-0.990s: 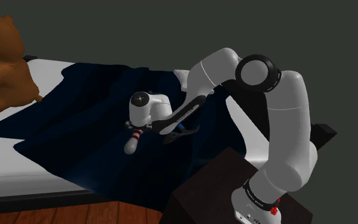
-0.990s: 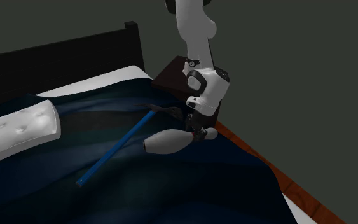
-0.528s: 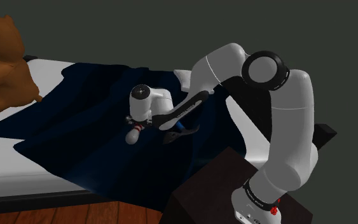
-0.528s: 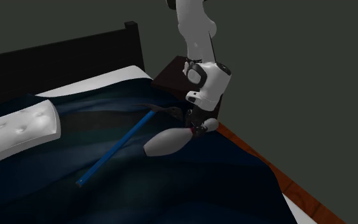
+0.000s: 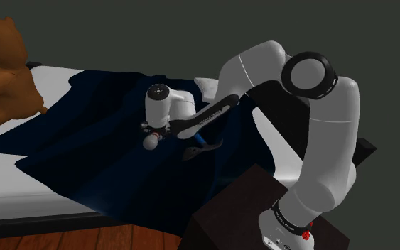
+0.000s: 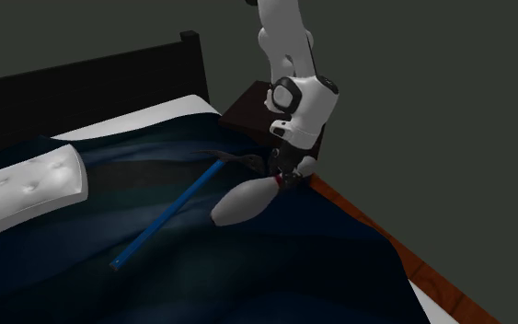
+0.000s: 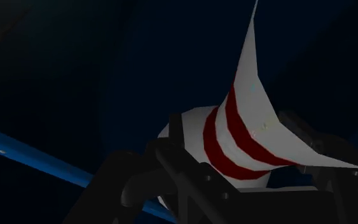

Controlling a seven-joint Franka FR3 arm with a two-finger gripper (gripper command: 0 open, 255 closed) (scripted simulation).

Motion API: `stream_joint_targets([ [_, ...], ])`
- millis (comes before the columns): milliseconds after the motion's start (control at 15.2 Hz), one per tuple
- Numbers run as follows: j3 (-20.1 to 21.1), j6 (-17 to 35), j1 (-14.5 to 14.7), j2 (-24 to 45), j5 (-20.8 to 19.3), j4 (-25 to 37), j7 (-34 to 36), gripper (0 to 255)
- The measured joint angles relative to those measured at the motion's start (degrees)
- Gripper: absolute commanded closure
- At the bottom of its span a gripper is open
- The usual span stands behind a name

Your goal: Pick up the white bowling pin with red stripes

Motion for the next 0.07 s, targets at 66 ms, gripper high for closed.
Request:
stream_joint_targets([
  [66,0.2,-0.2,-0.1,-0.3,0.4,0.0,-0.4,255],
])
